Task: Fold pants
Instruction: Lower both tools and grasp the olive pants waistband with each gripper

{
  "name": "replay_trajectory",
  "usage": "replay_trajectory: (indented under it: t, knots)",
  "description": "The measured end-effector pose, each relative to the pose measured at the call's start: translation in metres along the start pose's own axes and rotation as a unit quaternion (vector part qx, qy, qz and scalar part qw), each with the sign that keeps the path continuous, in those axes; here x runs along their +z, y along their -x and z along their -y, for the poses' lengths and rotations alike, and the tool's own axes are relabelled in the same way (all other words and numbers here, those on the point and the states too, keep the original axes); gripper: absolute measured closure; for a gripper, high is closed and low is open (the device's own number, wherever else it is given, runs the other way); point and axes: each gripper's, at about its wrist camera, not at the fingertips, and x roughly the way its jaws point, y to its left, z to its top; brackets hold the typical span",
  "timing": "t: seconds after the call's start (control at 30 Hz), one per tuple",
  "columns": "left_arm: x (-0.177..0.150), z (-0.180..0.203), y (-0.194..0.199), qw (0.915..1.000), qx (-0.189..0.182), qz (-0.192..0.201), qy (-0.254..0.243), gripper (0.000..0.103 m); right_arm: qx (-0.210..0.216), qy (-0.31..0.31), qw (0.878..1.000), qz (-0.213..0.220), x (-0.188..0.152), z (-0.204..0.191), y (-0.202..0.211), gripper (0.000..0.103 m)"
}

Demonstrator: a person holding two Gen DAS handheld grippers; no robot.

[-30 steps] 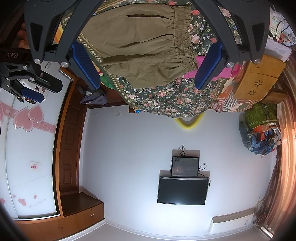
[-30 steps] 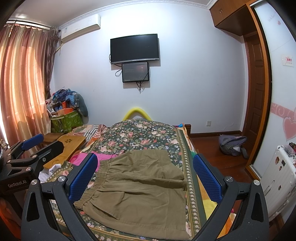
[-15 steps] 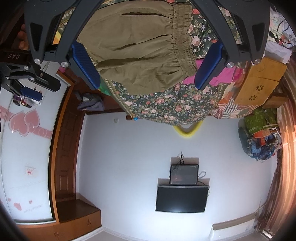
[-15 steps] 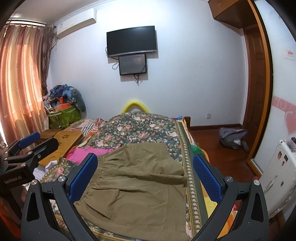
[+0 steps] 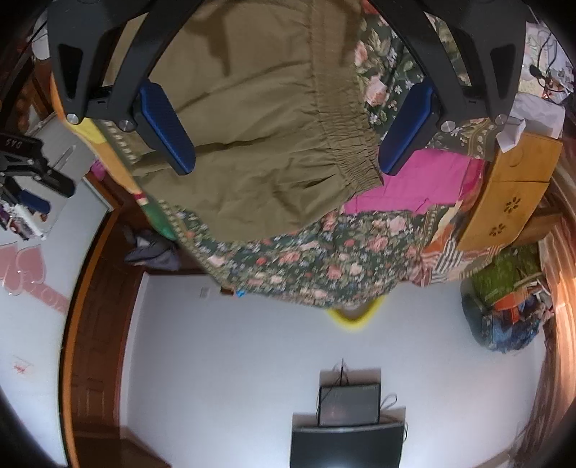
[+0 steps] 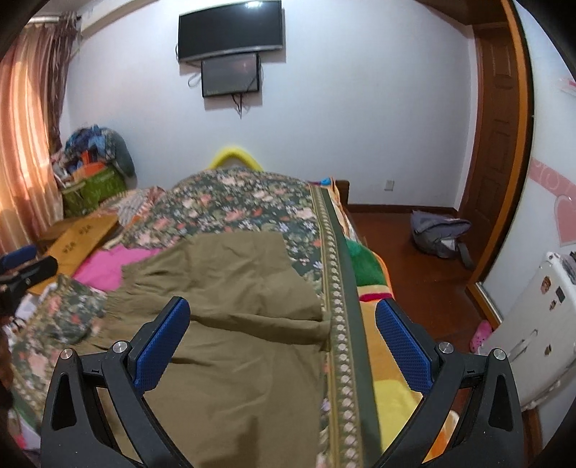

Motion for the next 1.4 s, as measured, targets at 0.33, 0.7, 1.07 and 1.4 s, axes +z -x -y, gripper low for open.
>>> replay_trajectory:
  t: [0.33,0.7,1.07,1.4]
  knots:
    - [0.016,-0.064,-0.107,0.997,0.043,-0.061,0.022,0.0,0.015,0.019,0.999,-0.031,0.034,0.024,-0.077,0.001]
    - [0.01,-0.122,-0.208,0.9883,0.056,-0.139,0.028,0.016,0.079,0.016,0.994,-0.076,0.07,0.03,-0.175,0.001]
    - [-0.009,-0.141,-0.266,0.9776,0.014,-0.205,0.046,0.029,0.096,0.078,0.983,-0.139,0.088,0.012,-0.265,0.012]
    - [-0.013,-0.137,-0.28,0.9776,-0.012,-0.206,0.043,0.035,0.124,0.08,0.965,-0.216,0.081,-0.002,-0.329,0.027]
